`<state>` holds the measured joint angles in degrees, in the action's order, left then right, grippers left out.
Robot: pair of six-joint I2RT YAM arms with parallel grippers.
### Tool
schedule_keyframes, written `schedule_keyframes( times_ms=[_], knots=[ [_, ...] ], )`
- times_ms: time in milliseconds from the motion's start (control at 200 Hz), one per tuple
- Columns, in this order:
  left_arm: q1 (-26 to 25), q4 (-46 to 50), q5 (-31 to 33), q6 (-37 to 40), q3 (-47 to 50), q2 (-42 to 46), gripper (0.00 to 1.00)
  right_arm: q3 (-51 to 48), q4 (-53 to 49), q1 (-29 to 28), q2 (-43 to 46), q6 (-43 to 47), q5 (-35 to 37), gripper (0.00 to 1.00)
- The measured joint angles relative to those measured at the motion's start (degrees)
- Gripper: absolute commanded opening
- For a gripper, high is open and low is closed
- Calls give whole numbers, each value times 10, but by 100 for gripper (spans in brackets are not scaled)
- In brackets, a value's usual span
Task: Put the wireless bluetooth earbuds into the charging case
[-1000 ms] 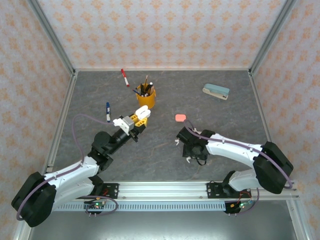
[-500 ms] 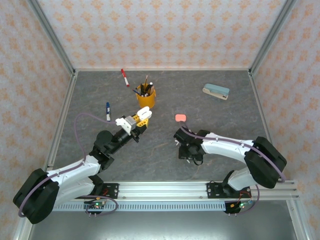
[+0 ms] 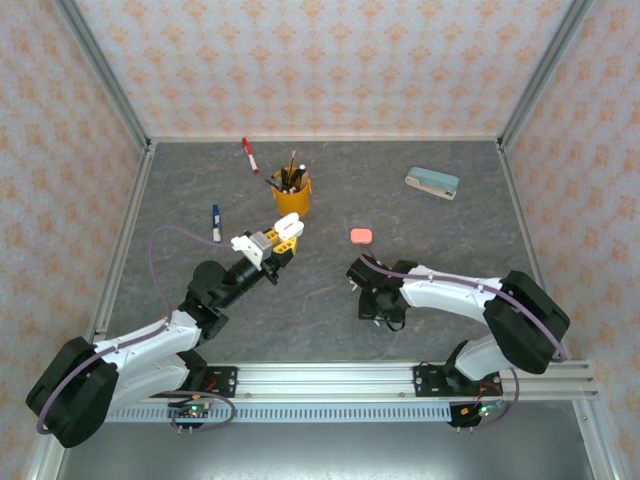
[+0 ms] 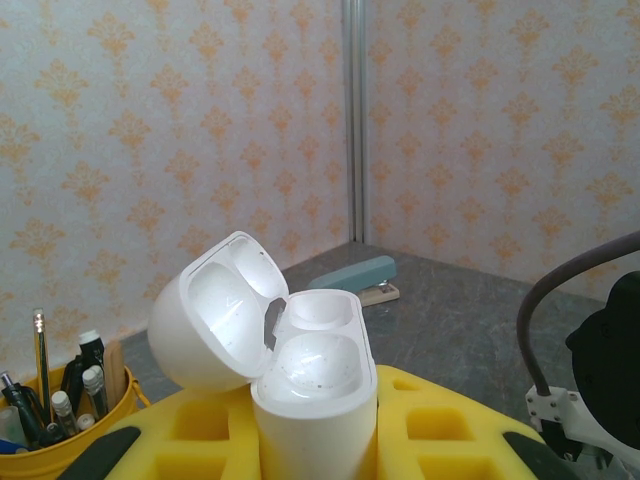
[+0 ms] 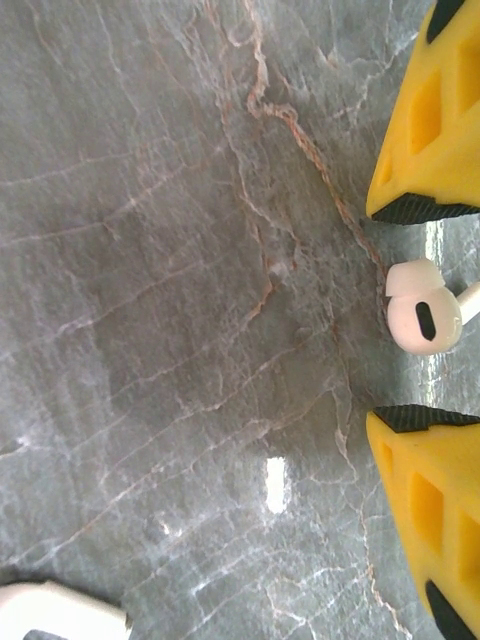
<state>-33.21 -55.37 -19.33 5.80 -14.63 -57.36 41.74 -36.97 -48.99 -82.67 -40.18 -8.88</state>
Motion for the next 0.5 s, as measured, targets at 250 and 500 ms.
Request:
schedule_keyframes(
  times_ms=[250, 500],
  knots=[
    [0, 0, 0, 0, -2, -5, 0, -2, 0, 0, 0, 0, 1, 46],
    [0, 1, 0, 0, -3, -5, 0, -3, -3, 0, 0, 1, 5, 40]
  ],
)
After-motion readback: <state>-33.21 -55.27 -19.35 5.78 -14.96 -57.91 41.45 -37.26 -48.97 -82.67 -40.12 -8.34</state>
